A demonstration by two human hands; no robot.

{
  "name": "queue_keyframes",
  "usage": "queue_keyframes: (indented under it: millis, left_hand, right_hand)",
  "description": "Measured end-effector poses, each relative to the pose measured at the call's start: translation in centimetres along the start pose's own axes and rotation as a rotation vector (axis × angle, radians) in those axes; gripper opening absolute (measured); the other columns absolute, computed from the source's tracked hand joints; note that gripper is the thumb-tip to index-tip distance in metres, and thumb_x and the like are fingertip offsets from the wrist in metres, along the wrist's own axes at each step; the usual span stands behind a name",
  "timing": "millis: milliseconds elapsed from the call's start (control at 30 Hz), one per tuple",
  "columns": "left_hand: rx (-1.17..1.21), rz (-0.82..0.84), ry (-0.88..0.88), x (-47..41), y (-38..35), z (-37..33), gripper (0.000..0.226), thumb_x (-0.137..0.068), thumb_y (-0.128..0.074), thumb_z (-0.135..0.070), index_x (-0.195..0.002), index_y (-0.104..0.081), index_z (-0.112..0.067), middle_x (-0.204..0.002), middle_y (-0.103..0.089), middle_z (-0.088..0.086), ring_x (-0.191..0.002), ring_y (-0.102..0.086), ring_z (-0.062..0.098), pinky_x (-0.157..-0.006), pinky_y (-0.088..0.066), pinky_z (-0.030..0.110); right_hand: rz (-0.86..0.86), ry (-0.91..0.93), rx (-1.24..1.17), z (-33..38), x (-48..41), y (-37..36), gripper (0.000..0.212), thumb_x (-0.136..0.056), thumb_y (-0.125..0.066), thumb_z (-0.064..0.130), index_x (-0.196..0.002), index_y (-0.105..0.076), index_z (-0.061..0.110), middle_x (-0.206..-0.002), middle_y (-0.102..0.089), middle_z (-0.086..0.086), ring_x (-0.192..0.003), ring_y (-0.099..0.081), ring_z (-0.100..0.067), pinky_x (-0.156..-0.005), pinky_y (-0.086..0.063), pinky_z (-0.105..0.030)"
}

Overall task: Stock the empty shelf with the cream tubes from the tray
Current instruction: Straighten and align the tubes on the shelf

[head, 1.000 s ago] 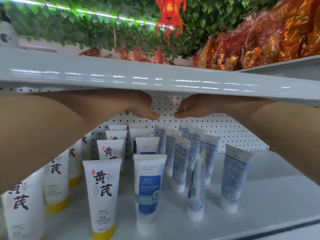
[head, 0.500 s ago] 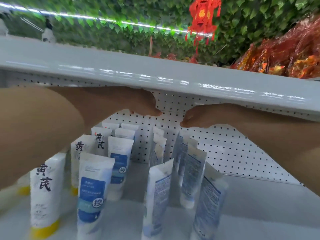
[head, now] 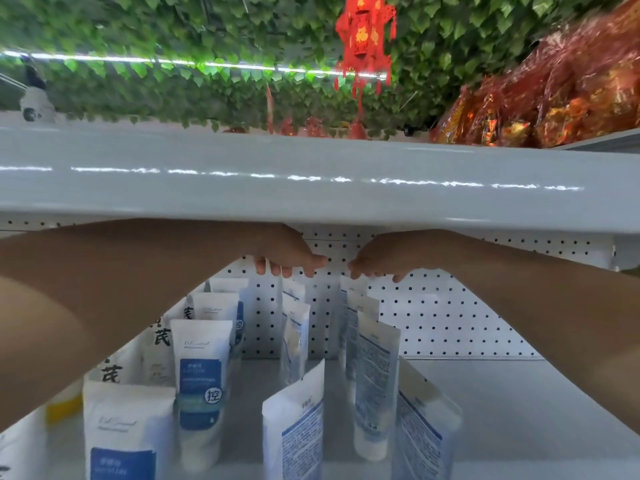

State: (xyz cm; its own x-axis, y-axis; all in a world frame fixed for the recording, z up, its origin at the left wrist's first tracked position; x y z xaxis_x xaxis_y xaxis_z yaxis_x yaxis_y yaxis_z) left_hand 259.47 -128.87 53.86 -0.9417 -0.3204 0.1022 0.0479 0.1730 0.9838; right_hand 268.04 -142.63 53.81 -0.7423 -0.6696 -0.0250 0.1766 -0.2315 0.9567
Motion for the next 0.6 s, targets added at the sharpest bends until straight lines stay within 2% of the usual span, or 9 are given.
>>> queue_keyframes:
  millis: [67, 200, 300, 367, 433, 533, 600]
  left_hand:
    - [-0.028, 0.011, 0.010, -0.4, -0.2, 0.0, 0.057, -0.090, -0.033, -0.070, -0.119, -0.062, -0.030, -0.099, -0.059, 0.001, -0.076, -0.051, 0.014, -0.067, -0.047, 0.025]
    - [-0.072, 0.022, 0.051, -1.0, -0.4, 0.6, 0.064, -0.087, -0.027, -0.074, -0.105, -0.067, -0.028, -0.093, -0.062, -0.002, -0.074, -0.052, 0.014, -0.071, -0.046, 0.027]
    - [-0.062, 0.011, 0.042, -1.3, -0.5, 0.7, 0.069, -0.090, -0.023, -0.072, -0.106, -0.068, -0.023, -0.096, -0.064, -0.001, -0.076, -0.052, 0.015, -0.073, -0.046, 0.028]
    - [-0.060, -0.009, 0.021, -1.3, -0.3, 0.7, 0.072, -0.091, -0.021, -0.071, -0.104, -0.071, -0.020, -0.101, -0.066, -0.001, -0.078, -0.053, 0.014, -0.075, -0.047, 0.027]
    - [-0.078, -0.020, -0.010, -1.4, -0.2, 0.6, 0.075, -0.091, -0.020, -0.071, -0.102, -0.074, -0.020, -0.107, -0.067, -0.002, -0.084, -0.055, 0.013, -0.075, -0.048, 0.026]
    - [-0.103, -0.029, -0.062, -1.1, -0.1, 0.4, 0.073, -0.090, -0.022, -0.072, -0.100, -0.075, -0.022, -0.112, -0.067, -0.004, -0.097, -0.059, 0.014, -0.074, -0.049, 0.023]
    - [-0.097, -0.041, -0.097, -1.0, 0.0, 0.3, 0.071, -0.090, -0.025, -0.072, -0.099, -0.075, -0.023, -0.112, -0.066, -0.006, -0.100, -0.060, 0.013, -0.074, -0.050, 0.022]
  right_hand:
    - [0.016, 0.006, -0.043, -0.1, -0.1, -0.2, 0.021, -0.092, -0.059, 0.045, -0.082, -0.065, 0.027, -0.089, -0.062, 0.004, -0.088, -0.061, -0.011, -0.092, -0.054, -0.036]
    - [0.047, 0.032, -0.075, 0.1, -0.4, -0.8, 0.020, -0.092, -0.059, 0.042, -0.097, -0.067, 0.024, -0.107, -0.067, 0.002, -0.106, -0.062, -0.014, -0.096, -0.053, -0.038]
    - [0.062, 0.035, -0.061, 0.2, -0.8, -1.2, 0.024, -0.094, -0.056, 0.044, -0.083, -0.066, 0.025, -0.097, -0.065, 0.002, -0.104, -0.063, -0.015, -0.093, -0.054, -0.038]
    - [0.076, 0.038, -0.042, 0.2, -1.0, -1.4, 0.032, -0.095, -0.052, 0.048, -0.097, -0.071, 0.023, -0.099, -0.064, 0.002, -0.106, -0.063, -0.016, -0.091, -0.055, -0.035]
    - [0.079, 0.041, -0.039, 0.2, -1.2, -1.4, 0.045, -0.096, -0.049, 0.053, -0.113, -0.071, 0.018, -0.101, -0.064, 0.002, -0.102, -0.064, -0.015, -0.084, -0.057, -0.030]
    - [0.067, 0.018, -0.106, 0.5, -1.4, -1.4, 0.049, -0.096, -0.051, 0.052, -0.112, -0.069, 0.009, -0.104, -0.068, -0.007, -0.089, -0.066, -0.018, -0.078, -0.058, -0.030]
    - [0.064, -0.014, -0.162, 0.7, -1.6, -1.4, 0.045, -0.098, -0.052, 0.044, -0.109, -0.066, 0.003, -0.099, -0.070, -0.011, -0.081, -0.063, -0.021, -0.074, -0.056, -0.030]
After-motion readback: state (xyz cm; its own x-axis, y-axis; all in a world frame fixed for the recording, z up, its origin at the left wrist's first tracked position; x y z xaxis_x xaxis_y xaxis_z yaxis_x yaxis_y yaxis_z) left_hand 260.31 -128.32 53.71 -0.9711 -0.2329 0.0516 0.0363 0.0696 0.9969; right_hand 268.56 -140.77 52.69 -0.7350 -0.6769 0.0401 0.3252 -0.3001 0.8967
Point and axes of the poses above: each hand's wrist, its own x-axis away from the middle knuckle, its own y-axis out of the back of the hand, z = x × y, the point moved 8 cm from there along -x, towards the middle knuckle
